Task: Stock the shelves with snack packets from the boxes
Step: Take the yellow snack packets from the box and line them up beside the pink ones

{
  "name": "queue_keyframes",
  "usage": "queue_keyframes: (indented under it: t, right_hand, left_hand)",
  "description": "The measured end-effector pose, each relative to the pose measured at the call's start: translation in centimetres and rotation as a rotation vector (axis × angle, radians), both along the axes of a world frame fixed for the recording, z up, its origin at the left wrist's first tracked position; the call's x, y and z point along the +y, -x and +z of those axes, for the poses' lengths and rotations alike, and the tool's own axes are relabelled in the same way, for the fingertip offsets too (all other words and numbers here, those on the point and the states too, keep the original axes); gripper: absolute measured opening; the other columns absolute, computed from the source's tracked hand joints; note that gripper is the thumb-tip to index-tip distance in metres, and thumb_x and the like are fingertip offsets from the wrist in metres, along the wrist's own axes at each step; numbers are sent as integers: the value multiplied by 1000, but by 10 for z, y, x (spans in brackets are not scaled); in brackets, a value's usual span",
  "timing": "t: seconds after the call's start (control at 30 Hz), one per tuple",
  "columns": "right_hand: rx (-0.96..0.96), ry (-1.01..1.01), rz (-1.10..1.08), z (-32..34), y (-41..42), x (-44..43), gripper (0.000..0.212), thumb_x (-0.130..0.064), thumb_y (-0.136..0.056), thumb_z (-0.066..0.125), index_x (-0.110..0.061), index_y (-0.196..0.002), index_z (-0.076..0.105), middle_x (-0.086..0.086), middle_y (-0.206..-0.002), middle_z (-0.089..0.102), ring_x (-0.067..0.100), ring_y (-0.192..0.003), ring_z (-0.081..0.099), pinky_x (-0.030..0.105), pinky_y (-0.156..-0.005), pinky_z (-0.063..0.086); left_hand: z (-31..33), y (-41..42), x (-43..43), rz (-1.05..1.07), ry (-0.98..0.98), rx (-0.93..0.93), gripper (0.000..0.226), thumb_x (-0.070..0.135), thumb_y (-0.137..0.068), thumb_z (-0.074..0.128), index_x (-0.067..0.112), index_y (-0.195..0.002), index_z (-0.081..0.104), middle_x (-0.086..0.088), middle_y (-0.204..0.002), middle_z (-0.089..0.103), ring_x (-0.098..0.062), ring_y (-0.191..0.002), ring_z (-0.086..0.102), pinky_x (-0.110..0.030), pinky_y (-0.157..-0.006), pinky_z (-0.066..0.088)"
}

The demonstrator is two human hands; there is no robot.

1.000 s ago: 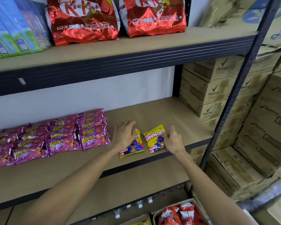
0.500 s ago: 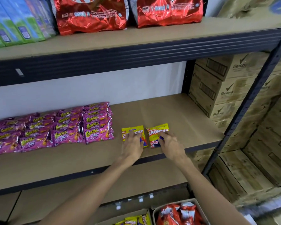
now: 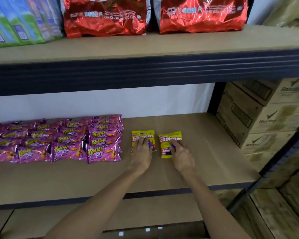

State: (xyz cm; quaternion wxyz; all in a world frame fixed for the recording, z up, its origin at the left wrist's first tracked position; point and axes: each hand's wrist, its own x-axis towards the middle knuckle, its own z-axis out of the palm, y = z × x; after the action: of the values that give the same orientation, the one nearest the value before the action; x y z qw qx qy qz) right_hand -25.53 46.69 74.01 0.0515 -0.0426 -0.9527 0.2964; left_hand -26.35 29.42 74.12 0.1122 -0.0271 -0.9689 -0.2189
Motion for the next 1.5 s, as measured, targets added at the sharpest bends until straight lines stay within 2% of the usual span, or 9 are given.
queue_keyframes:
  t: [0.13, 0.37, 0.53, 0.77, 0.9, 1.1, 1.27, 1.4, 1.5]
  right_hand:
    - [51, 29, -5, -9, 33, -1, 35, -30, -106, 41, -30, -138, 52, 1, -142, 49, 33, -116, 56, 43, -88, 50]
    - [84, 5, 4, -17, 84, -5, 35, -28, -106, 39, -30, -140, 50, -2, -146, 45, 30, -123, 51, 41, -94, 45]
    - [122, -45, 21, -17, 112, -9, 37, -25, -107, 37, -26, -143, 48, 0, -147, 46, 27, -129, 45, 40, -110, 34]
    - [124, -81, 43, -22, 138, -12, 37, -25, -107, 33, -29, -141, 46, -2, -147, 45, 26, -128, 47, 41, -113, 26]
    - [146, -104, 57, -25, 141, -12, 38, -31, -108, 30, -31, -144, 44, -4, -150, 43, 24, -132, 42, 42, -116, 21]
    - [88, -186, 101, -25, 137, -15, 48, -56, -103, 28, -39, -147, 35, -7, -158, 30, 24, -148, 22, 50, -119, 16]
    - [56, -200, 101, -24, 137, -15, 52, -57, -103, 26, -40, -151, 30, -7, -162, 23, 23, -150, 16, 50, -120, 13]
    - [30, -213, 108, -23, 138, -16, 53, -57, -104, 22, -41, -154, 24, -6, -164, 18, 25, -152, 11, 51, -121, 11]
    - [20, -225, 88, -24, 137, -18, 53, -55, -105, 19, -41, -156, 19, -3, -166, 12, 25, -153, 5, 52, -121, 10]
  left_hand:
    - [-8, 32, 0, 10, 10, 47, 41, 22, -103, 47, 5, -140, 47, -11, -142, 45, -28, -132, 38, -34, -112, 28]
    - [-14, 76, -4, 53, 5, 98, 35, 23, -102, 48, 7, -134, 52, -9, -135, 49, -26, -124, 45, -35, -105, 35]
    - [-17, 99, -7, 93, 22, 90, 38, 23, -103, 48, 6, -137, 52, -10, -137, 52, -30, -124, 48, -39, -106, 38]
    - [-22, 110, -10, 155, 17, 125, 36, 26, -101, 51, 9, -133, 56, -7, -133, 55, -30, -118, 52, -44, -102, 43]
    - [-27, 112, -11, 197, 8, 150, 30, 27, -100, 51, 15, -128, 56, -4, -128, 60, -26, -119, 54, -47, -112, 31]
    - [-24, 109, -8, 215, 37, 182, 29, 26, -100, 46, 18, -126, 56, -3, -128, 59, -22, -127, 49, -49, -117, 19]
    - [-24, 108, -9, 212, 51, 172, 32, 27, -99, 47, 18, -129, 55, -2, -132, 57, -21, -129, 46, -48, -113, 26]
    - [-22, 108, -8, 197, 53, 118, 40, 24, -100, 45, 19, -139, 48, -2, -145, 50, -23, -142, 35, -51, -118, 19]
    - [-21, 106, -8, 197, 63, 96, 41, 24, -101, 42, 19, -141, 45, -3, -148, 47, -24, -145, 31, -53, -119, 18]
